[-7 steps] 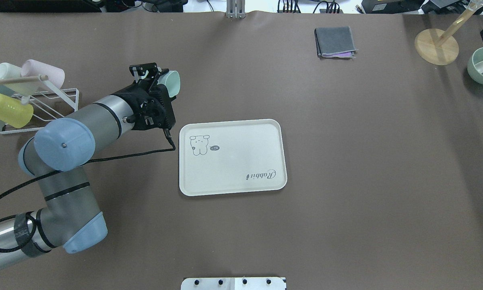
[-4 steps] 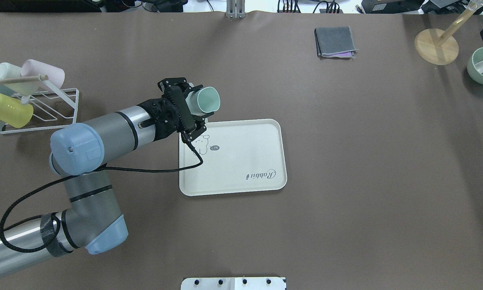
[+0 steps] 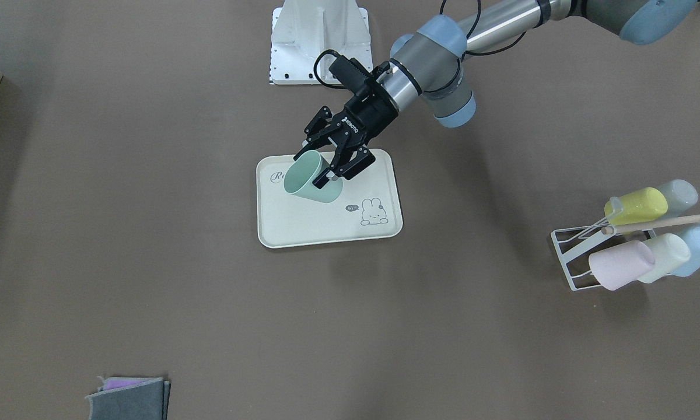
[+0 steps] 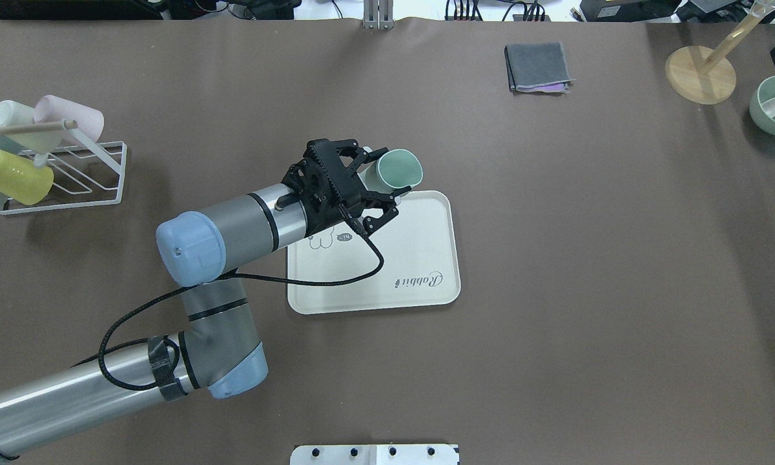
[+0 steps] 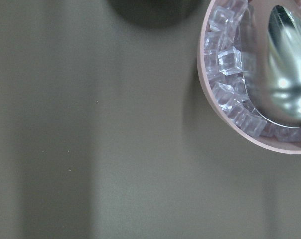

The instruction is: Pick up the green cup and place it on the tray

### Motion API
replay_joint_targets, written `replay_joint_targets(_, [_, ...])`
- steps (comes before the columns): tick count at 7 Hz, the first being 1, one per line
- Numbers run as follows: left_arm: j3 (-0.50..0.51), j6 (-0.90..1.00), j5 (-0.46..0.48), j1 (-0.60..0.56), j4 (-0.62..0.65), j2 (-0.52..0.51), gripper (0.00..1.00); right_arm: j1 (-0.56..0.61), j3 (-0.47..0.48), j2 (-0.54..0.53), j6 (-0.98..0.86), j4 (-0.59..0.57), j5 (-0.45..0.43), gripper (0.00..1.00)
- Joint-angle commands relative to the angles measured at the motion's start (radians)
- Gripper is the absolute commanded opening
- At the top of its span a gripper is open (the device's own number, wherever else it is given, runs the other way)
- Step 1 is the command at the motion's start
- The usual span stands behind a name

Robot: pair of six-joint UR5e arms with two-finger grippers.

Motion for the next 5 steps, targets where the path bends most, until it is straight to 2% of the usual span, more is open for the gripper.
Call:
replay_joint_targets(1, [0.159,-0.181,-0.056,0.001,-0.229,-0.029,0.53,0.001,0.005,-0.003,0.000,0.000,0.004,1.00])
replay_joint_targets(3, [0.262,-0.205,-0.056,0.005,-0.325,-0.029,0.53,0.001,0.002,-0.007,-0.002,-0.008,-0.004,1.00])
replay_joint_targets(5, [0.303,-0.208,-0.041,0.024,-0.374,-0.028,0.53,0.001,-0.009,-0.017,-0.002,-0.009,-0.010,1.00])
